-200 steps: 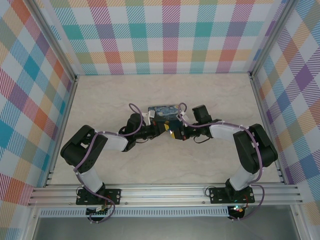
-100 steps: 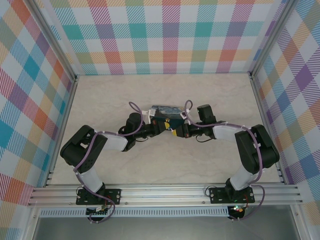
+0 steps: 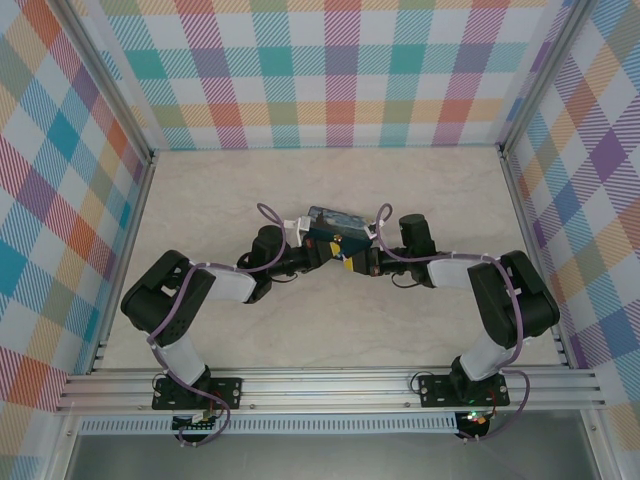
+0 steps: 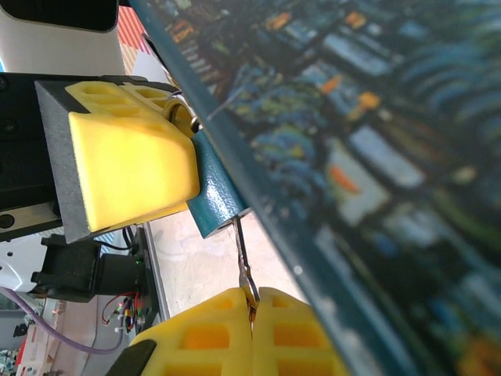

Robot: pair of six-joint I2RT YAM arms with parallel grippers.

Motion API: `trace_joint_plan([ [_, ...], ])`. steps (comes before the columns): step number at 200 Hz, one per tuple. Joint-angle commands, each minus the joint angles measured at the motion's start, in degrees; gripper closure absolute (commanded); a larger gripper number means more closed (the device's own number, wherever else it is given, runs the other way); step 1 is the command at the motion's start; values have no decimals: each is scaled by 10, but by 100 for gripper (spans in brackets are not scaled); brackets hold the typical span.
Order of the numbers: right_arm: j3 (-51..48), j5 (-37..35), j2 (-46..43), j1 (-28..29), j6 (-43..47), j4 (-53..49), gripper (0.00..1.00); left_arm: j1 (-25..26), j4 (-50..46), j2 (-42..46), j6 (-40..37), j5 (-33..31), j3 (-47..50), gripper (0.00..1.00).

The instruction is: Unlock a padlock with a key

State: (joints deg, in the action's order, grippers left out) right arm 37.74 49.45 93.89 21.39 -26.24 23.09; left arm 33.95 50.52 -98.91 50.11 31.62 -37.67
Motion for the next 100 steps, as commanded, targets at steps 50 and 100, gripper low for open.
trace_joint_plan([
  [50, 2, -26, -25, -17, -43, 80, 96, 23, 55, -13, -12, 43, -1, 100],
  [100, 2, -30, -48, -31, -33, 58, 95, 23, 57, -17, -12, 45, 0, 100],
])
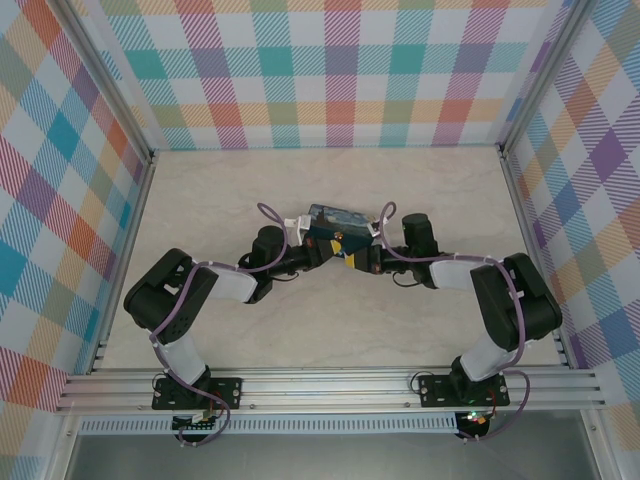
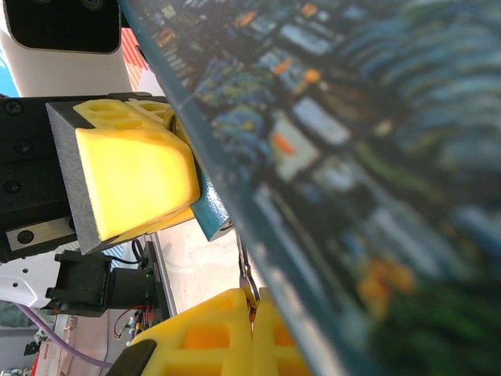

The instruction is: Unlock a padlock with a key

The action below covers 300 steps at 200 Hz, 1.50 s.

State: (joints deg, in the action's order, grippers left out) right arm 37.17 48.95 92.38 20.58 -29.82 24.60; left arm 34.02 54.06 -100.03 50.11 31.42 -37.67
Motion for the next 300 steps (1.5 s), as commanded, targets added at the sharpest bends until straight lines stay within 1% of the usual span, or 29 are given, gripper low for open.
trace_joint_plan([
  [1, 8, -25, -34, -23, 3, 42, 95, 22, 22, -6, -12, 47, 0, 100],
  [28, 11, -33, -38, -28, 10, 22, 95, 22, 26, -4, -9, 47, 0, 100],
  [71, -1, -40, -43, -39, 6, 25, 95, 22, 28, 0, -4, 45, 0, 100],
  [97, -1, -39, -44, -41, 6, 26, 95, 22, 32, -3, 5, 36, 0, 100],
  [116, -3, -38, -41, -41, 5, 27, 97, 22, 40, -3, 19, 24, 1, 100],
  [138, -11, -39, -36, -41, -8, 47, 98, 24, 44, -3, 39, -6, 2, 100],
  [161, -26, -35, -24, -41, -36, 90, 98, 29, 56, -8, 63, -31, -2, 100],
  [175, -34, -38, -18, -41, -47, 110, 98, 32, 65, -15, 82, -35, -8, 100],
  [196, -35, -38, -17, -41, -48, 111, 98, 33, 75, -24, 103, -31, -16, 100],
  [232, -29, -57, -57, -42, 16, 0, 98, 33, 67, -24, 119, -66, -11, 100],
  [253, -27, -38, -70, -44, 47, -55, 97, 33, 70, -30, 125, -72, -13, 100],
  [275, -31, -12, -71, -44, 56, -78, 98, 33, 73, -35, 129, -67, -20, 100],
  [300, -33, -1, -66, -44, 53, -82, 97, 33, 74, -39, 130, -61, -23, 100],
])
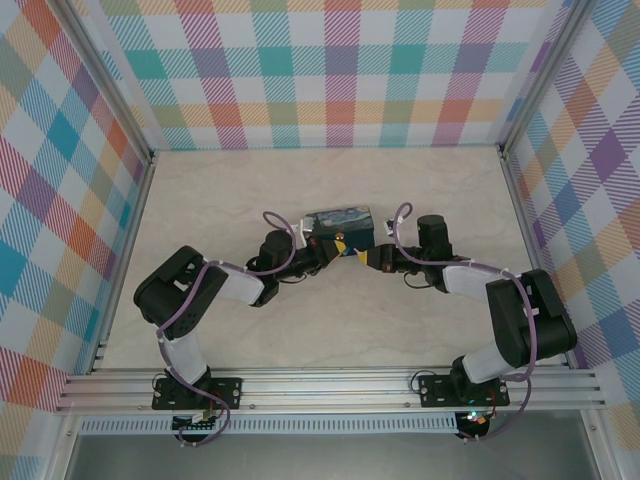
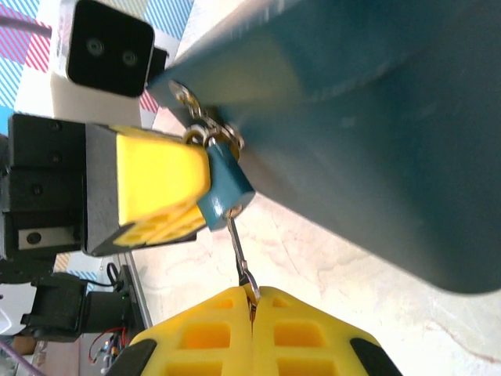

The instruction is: Unlock a padlock with a key

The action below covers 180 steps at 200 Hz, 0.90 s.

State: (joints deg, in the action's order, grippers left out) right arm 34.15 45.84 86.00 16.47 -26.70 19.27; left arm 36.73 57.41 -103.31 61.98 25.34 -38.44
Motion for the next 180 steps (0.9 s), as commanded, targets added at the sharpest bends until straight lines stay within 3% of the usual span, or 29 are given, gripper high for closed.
trace_joint_plan([
  [1, -3, 30, -2, -2, 22, -28, 97, 6, 40, -6, 12, 0, -15, 100],
  [180, 53, 37, 56, 21, 16, -30, 97, 7, 50, -10, 11, 9, -14, 100],
])
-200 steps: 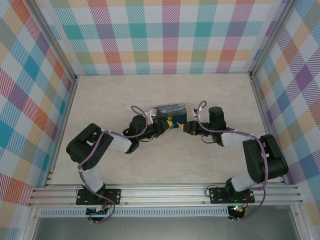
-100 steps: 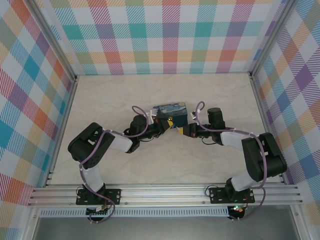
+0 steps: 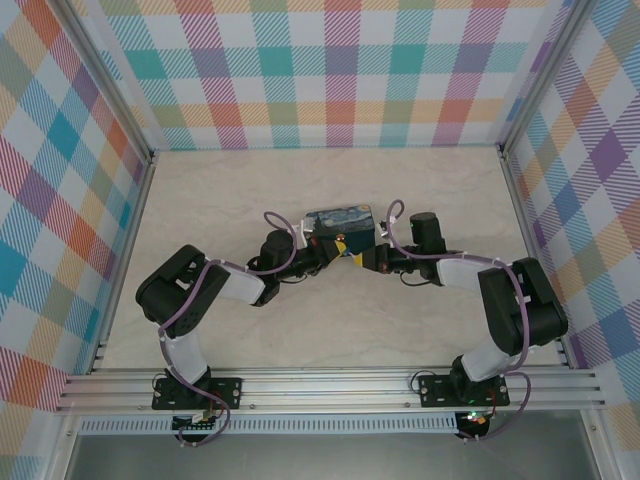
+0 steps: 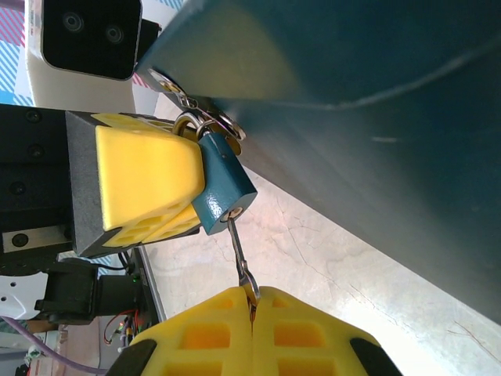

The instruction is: Unlock a padlock with a key

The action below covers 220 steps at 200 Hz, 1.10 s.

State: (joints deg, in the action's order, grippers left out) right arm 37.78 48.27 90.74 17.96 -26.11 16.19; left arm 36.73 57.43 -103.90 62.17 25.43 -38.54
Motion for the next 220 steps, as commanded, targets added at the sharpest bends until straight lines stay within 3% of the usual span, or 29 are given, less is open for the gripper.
trace_joint_plan([
  [1, 16, 13, 8, 6, 10, 2, 97, 7, 49, -4, 9, 8, -13, 100],
  [220, 7, 7, -16, -6, 5, 18, 96, 7, 56, 0, 1, 24, 5, 100],
])
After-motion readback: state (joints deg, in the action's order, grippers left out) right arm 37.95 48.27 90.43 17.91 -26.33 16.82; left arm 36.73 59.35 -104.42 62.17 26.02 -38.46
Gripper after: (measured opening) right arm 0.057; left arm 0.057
